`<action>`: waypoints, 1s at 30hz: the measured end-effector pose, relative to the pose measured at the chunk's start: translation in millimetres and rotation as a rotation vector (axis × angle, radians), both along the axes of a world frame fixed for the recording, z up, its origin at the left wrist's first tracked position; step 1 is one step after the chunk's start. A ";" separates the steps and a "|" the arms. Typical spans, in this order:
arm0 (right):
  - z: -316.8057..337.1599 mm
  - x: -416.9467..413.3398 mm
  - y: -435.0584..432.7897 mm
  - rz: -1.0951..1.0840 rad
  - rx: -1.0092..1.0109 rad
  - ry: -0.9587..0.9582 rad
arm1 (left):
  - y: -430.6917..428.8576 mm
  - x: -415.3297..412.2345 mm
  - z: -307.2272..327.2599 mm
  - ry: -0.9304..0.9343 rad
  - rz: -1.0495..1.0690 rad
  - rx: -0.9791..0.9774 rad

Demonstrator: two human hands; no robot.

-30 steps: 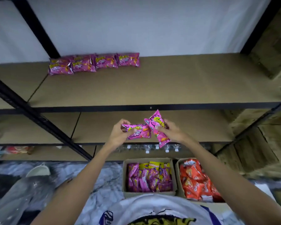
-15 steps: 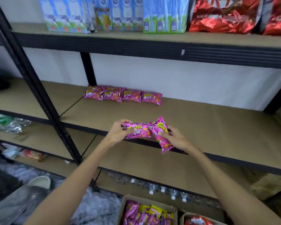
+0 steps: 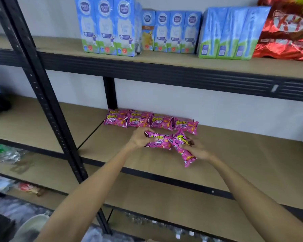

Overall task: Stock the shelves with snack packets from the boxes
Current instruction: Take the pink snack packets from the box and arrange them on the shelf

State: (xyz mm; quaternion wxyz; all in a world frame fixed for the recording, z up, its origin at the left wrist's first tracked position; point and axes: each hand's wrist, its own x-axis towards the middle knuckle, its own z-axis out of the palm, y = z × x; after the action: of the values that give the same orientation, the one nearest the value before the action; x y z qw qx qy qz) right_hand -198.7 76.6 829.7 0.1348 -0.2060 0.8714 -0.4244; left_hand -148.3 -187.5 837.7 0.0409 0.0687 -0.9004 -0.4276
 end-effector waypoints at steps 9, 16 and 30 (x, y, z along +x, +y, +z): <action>5.2 -46.1 -20.5 -0.198 0.056 0.008 | -25.7 -64.2 8.8 -0.020 -0.092 -0.132; 11.3 -76.9 -16.1 -0.223 0.115 0.048 | -20.8 -105.8 9.6 0.044 -0.144 -0.371; 7.5 -120.4 -15.6 -0.226 0.321 0.162 | -13.3 -156.4 -19.3 0.067 -0.080 -0.895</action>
State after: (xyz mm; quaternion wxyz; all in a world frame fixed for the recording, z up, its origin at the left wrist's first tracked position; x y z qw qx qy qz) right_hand -319.2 61.1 837.2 0.0472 -0.1163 0.9533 -0.2746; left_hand -304.7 -200.9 818.4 0.0791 -0.0046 -0.9969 0.0006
